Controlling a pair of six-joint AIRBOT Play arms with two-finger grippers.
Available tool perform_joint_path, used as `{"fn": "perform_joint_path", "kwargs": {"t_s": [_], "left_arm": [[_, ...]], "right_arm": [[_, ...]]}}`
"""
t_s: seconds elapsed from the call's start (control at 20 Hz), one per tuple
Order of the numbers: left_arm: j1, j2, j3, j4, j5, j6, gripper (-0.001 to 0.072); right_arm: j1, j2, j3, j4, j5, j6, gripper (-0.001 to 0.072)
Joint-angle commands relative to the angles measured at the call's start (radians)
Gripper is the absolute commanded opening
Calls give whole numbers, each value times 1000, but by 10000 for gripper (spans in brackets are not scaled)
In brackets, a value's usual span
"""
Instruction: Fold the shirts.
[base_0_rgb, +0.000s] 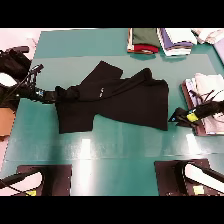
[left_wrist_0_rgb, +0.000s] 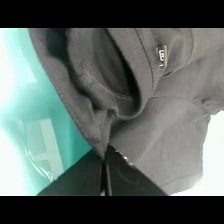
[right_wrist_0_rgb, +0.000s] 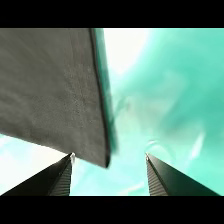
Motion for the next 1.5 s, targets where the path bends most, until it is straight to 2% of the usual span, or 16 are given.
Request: {"fn": "perform_joint_path", "kwargs": {"t_s": [0.0, 0.1, 0.15, 0.2, 0.25, 0.3, 0.45, 0.65, 0.9, 1.1, 1.2, 1.3, 1.45], "left_arm": [[0, 6, 1, -7, 5, -12, 20], [0, 6, 1, -7, 4, -12, 20], [0, 6, 2, -7, 1, -13, 20], [0, 7, 3, -7, -8, -16, 20], [0, 13, 13, -8, -25, -21, 20], [1, 32, 31, -9, -34, -31, 20], [1, 147, 149, -9, -29, -66, 20], [0, 336, 449, -9, -21, -103, 20], [0, 505, 807, -6, 51, -144, 20], [0, 550, 1015, 2, 84, -175, 18], [0, 550, 1065, 32, 95, -181, 18], [0, 541, 1041, 118, 82, -233, 18], [0, 469, 925, 179, -32, -265, 18]], "right_arm": [[74, -62, -81, 66, -99, -1, 496], [142, -98, -53, 83, -136, -9, 404], [179, -102, -29, 78, -155, -10, 241], [211, -101, 4, 78, -160, -13, 107], [235, -100, 45, 75, -150, -23, 44], [254, -89, 89, 74, -134, -26, 17], [281, 11, 282, 74, -97, -26, 17], [262, 186, 647, 73, -86, -26, 17], [160, 323, 1072, 73, -64, -26, 16], [31, 346, 1313, 74, 29, -26, 16], [-37, 326, 1400, 79, 87, -16, 15], [-81, 298, 1446, 84, 142, -3, 15], [-58, 275, 1326, 84, 150, 8, 15]]}}
